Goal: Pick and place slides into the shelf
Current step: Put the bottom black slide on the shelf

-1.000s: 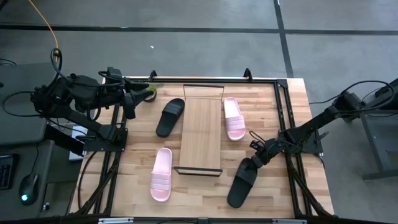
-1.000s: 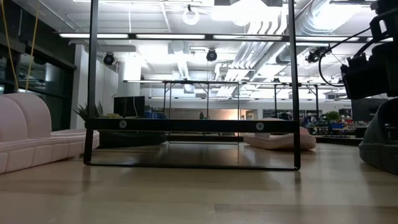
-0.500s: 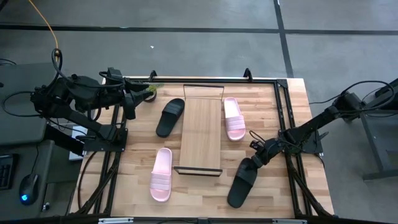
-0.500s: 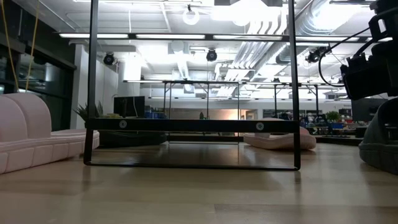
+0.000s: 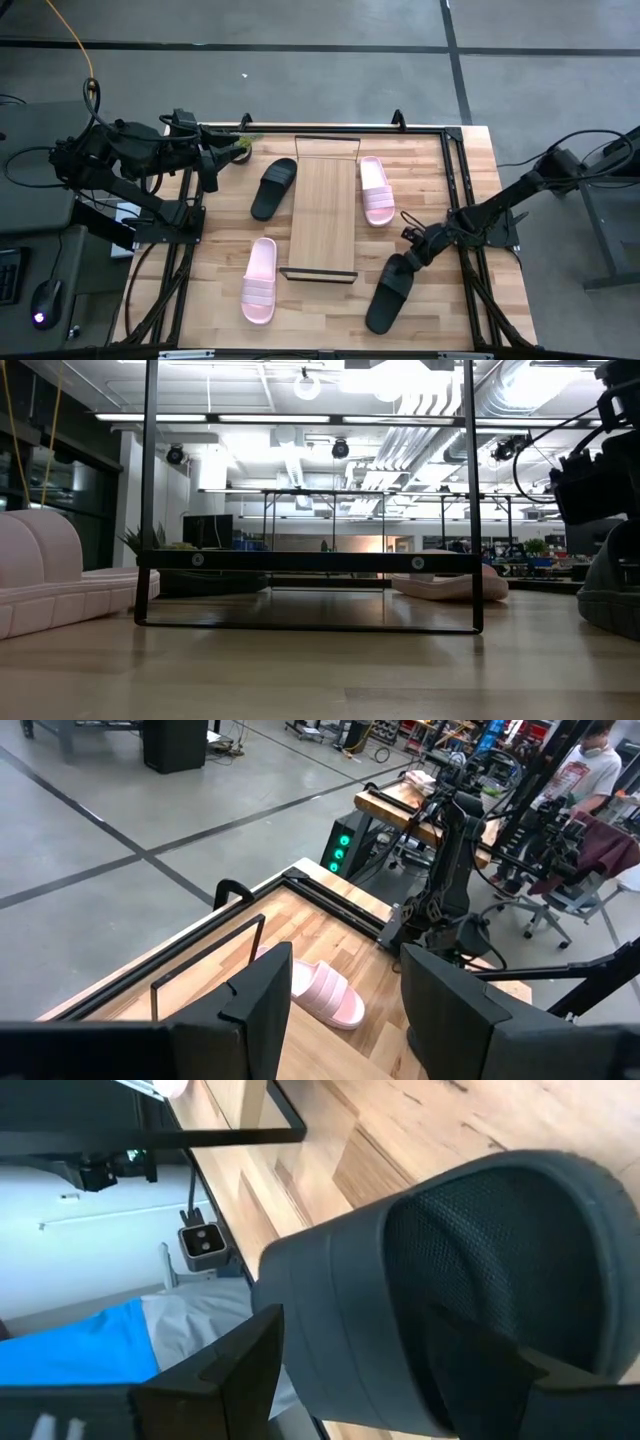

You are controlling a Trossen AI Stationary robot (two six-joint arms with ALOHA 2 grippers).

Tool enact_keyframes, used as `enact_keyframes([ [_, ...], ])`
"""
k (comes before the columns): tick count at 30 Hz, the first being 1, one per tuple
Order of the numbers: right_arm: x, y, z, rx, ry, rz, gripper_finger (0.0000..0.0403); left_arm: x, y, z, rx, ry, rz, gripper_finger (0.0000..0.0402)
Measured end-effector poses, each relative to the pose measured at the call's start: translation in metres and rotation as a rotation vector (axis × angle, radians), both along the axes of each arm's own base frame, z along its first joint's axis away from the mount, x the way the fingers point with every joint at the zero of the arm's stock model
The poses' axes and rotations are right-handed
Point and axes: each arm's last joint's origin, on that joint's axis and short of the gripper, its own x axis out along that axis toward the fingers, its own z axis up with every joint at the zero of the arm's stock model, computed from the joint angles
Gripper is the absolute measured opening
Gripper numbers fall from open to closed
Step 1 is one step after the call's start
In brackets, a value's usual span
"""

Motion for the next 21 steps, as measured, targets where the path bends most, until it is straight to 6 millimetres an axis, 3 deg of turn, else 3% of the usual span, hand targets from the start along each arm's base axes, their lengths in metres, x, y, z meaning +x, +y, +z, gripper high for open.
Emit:
enact_keyframes([
  [16, 0.018, 0.012, -0.001, -0.039, 0.011, 0.014, 0.0228, 0.0, 0.0, 0.0, 0.015, 0.008, 0.003, 0.0172],
  [21, 0.021, 0.014, -0.005, -0.033, 0.017, 0.002, 0.0188, 0.0, 0.0, 0.0, 0.015, 0.008, 0.003, 0.0172],
])
